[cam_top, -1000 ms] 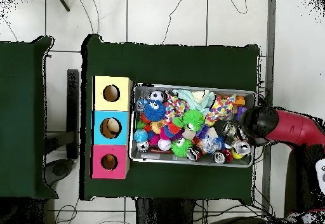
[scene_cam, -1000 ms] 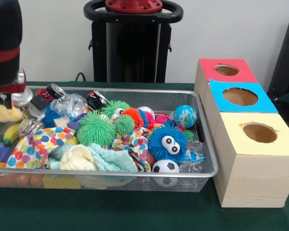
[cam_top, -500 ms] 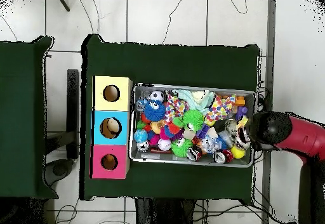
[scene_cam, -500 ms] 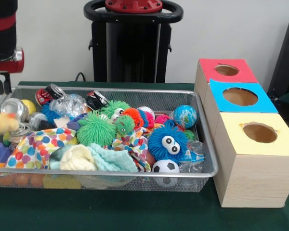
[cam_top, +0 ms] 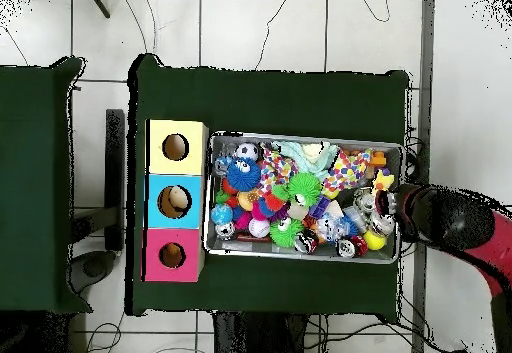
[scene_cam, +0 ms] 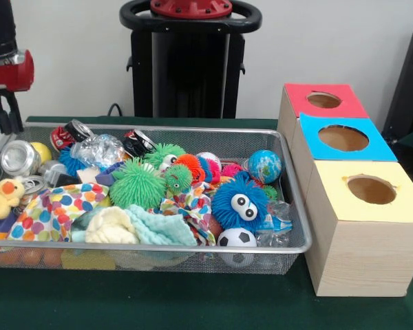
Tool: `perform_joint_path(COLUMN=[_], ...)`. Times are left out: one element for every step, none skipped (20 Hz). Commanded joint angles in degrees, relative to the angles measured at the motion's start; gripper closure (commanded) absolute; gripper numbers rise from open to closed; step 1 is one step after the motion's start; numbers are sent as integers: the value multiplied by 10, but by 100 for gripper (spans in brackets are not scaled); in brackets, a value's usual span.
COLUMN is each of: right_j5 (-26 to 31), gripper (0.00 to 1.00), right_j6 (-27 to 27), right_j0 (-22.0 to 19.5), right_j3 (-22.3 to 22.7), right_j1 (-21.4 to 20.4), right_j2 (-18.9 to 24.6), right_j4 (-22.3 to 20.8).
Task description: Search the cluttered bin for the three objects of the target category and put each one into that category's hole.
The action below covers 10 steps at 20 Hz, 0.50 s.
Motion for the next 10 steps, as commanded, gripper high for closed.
perform_joint_path(right_j5=[-31, -31, -32, -31, -28, -32, -35, -48, -55, -58], gripper=[100, 100, 100, 100, 100, 100, 100, 100, 100, 100], right_j6=[-10, -6, -5, -1, 4, 14, 18, 30, 39, 50], right_j0=[-7, -2, 4, 18, 29, 41, 48, 59, 71, 83], right_j3=[94, 89, 78, 70, 56, 45, 33, 28, 12, 2], right_j1=[-35, -32, -24, -19, -12, -5, 2, 11, 24, 35], right_j2=[100, 98, 92, 77, 64, 51, 42, 27, 13, -1], right_j4=[26, 20, 10, -7, -18, -27, -35, -48, -59, -68])
